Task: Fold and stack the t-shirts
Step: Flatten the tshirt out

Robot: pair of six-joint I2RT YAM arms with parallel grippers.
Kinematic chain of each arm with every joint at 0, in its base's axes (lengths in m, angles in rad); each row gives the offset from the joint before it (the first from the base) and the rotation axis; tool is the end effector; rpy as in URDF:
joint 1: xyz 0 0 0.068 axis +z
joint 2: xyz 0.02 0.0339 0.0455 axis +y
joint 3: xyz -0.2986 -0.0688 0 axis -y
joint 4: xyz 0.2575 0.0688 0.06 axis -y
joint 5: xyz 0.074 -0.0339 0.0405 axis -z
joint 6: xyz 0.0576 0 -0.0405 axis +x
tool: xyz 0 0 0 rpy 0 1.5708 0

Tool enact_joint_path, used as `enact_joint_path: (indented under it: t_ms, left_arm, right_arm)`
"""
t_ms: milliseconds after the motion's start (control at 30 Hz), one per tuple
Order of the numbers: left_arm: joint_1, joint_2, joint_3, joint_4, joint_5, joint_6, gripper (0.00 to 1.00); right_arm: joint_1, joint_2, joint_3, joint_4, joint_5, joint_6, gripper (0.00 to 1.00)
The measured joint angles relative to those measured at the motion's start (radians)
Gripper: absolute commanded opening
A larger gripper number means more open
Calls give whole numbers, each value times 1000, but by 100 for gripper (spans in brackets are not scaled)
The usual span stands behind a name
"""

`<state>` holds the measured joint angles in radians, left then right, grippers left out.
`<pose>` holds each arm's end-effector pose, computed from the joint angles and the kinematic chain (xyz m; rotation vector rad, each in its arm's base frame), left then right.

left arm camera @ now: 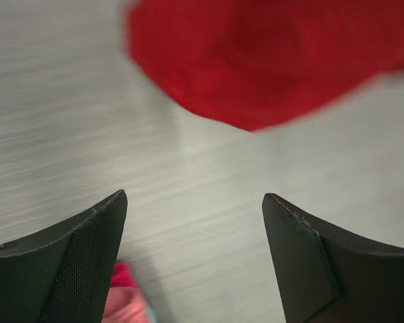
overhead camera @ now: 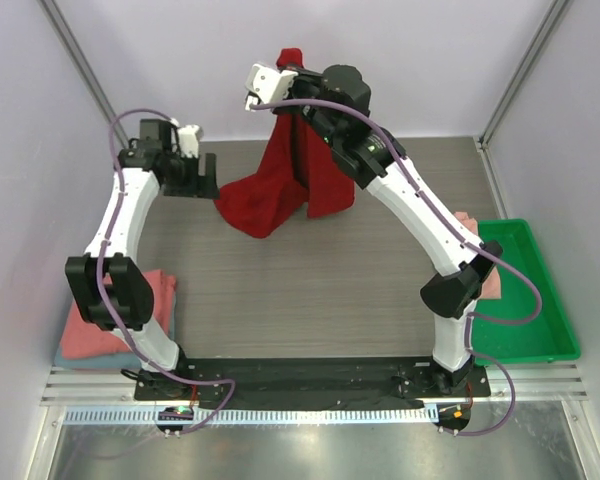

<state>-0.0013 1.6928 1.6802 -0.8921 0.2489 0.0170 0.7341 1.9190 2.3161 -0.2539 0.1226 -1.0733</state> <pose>0.3948 -0.0147 0.3646 0.1289 2.4572 -0.3008 0.3507 0.3069 0.5678 -1.0646 0.9679 -0.3665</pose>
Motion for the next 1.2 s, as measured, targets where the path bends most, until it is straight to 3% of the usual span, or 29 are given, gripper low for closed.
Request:
enact_joint_path:
  t_ms: [167, 367, 600, 833, 1100, 1200]
  left_arm:
    - [-90, 32, -132, 2, 142, 22, 85]
    - [-120, 188, -151, 67, 197, 4, 82]
    - [-113, 340, -64, 73, 166, -29, 80]
    - [-113, 474, 83, 71, 134, -43, 68]
    - [-114, 540, 130, 61, 107, -44, 67]
    - [-116, 540, 131, 61, 102, -44, 66]
  right_arm:
    - [-17, -10, -135, 11, 45, 3, 1]
    - [-37, -10, -225, -2, 80, 9, 1]
    - [-63, -17, -269, -1, 101, 30, 1]
    - [-85, -19, -280, -4, 103, 44, 1]
    - [-111, -19, -285, -4, 103, 63, 1]
    - [-127, -19, -303, 3, 112, 63, 9]
